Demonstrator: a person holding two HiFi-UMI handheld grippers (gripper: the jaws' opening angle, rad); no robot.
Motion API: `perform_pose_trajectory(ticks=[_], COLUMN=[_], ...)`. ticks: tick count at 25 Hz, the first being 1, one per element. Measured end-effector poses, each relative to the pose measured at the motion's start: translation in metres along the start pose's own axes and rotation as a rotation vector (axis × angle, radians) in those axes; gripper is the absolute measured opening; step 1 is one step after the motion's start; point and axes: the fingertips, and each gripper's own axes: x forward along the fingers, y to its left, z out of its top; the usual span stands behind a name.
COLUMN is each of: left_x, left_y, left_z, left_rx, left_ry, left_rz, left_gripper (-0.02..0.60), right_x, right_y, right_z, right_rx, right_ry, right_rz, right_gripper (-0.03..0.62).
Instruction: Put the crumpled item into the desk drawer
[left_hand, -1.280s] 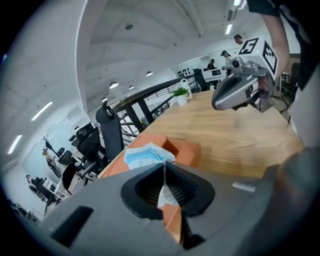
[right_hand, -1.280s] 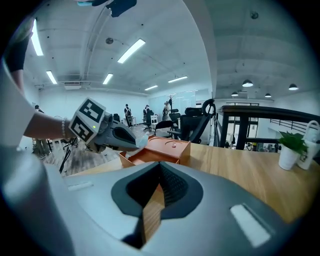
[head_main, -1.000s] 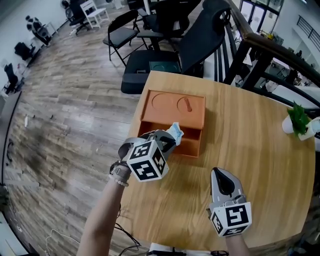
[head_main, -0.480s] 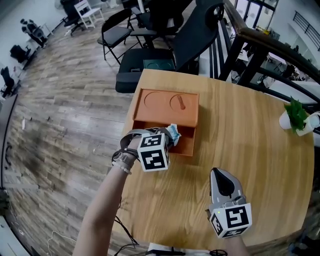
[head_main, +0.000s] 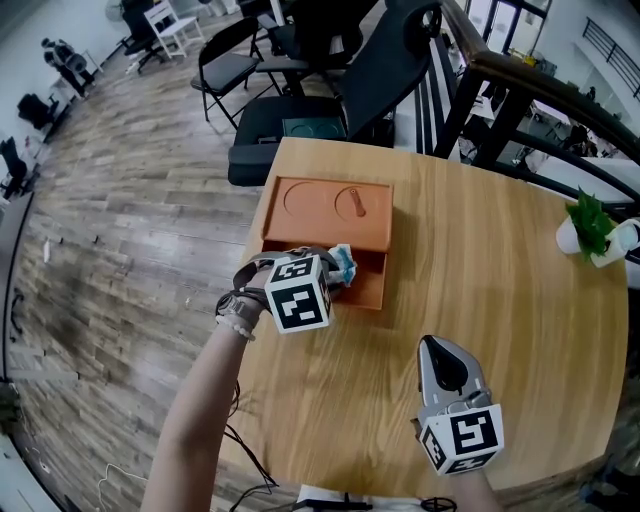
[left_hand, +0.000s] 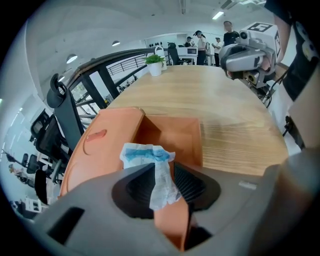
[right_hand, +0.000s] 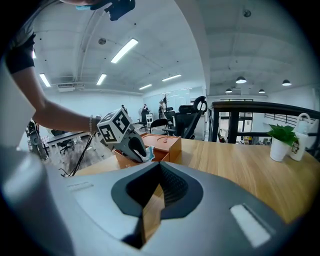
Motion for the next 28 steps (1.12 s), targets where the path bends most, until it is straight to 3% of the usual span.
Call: perform_pose_trajectory(ticks=[6, 10, 18, 28], left_x=[-0.02, -0.044, -0.111, -0.201], left_y=[0.004, 0.007, 0.004, -0.049], left_z=[0.004, 0.01, 0.03, 0.049], left_rx=[-0.053, -0.122, -0.285, -0.432], left_ry=[-0.072, -0.169, -0.366, -0.531], left_rz=[0.064, 0.156, 0.356, 0.519], left_gripper=[0.129, 0.0, 0.0, -0.001], right_x=[-0.005, -0.01, -0.029, -0.072], right_y=[-0.002, -0.004, -0.003, 0.007], right_z=[0.001, 0.006, 0.031, 0.071], right_rx=[-0.003, -0.013, -0.051, -0.16], right_ry=[-0.003, -0.013, -0.062, -0.145], right_rz=[0.002, 0.004, 0.03, 0.098], right_gripper=[0.006, 0.006, 0.006, 0.006])
